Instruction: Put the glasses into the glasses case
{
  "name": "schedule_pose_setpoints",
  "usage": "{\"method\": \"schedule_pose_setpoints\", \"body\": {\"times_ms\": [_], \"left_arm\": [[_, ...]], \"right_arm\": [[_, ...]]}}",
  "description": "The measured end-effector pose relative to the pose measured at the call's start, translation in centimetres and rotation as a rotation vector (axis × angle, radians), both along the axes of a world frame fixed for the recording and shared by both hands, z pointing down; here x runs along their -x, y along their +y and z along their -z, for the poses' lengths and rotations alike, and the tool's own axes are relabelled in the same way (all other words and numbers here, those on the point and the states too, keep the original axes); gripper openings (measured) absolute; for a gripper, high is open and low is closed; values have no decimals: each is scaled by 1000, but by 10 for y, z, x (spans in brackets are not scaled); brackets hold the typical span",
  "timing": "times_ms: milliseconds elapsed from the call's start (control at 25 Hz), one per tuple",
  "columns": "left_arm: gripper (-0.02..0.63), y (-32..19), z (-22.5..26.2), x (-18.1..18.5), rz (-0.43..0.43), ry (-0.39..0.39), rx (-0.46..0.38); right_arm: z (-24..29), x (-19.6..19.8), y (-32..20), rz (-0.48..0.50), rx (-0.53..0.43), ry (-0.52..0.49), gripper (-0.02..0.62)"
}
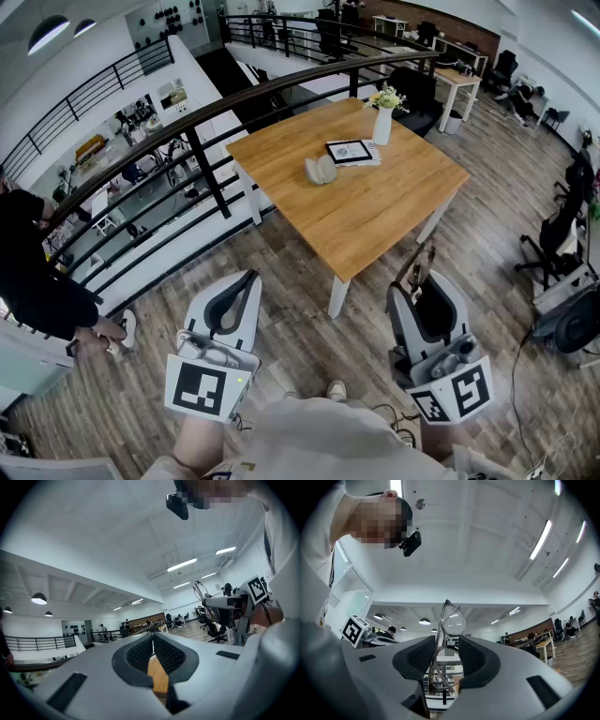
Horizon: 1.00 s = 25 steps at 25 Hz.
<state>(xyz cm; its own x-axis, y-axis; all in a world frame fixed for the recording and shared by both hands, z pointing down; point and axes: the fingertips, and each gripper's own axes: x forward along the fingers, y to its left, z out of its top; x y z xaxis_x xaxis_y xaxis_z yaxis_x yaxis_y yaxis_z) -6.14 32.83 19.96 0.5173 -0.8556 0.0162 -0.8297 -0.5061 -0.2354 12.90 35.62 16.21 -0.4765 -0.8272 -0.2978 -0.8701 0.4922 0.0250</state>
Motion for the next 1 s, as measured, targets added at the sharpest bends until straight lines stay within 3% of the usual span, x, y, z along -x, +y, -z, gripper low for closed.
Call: {"method": "schedule_pose_setpoints", "body": {"times_ms": [440, 640, 1000], "left_arm": [[21, 4, -10, -36, -6, -9, 34], [21, -1, -6, -50, -3, -33, -38], [21, -2, -20, -88, 5, -27, -25]], "right_arm": [[-10, -28, 1, 37, 37, -19, 179], [-15, -48, -3, 43, 45, -19, 179], [-22, -82, -9, 42, 21, 3, 177]]}}
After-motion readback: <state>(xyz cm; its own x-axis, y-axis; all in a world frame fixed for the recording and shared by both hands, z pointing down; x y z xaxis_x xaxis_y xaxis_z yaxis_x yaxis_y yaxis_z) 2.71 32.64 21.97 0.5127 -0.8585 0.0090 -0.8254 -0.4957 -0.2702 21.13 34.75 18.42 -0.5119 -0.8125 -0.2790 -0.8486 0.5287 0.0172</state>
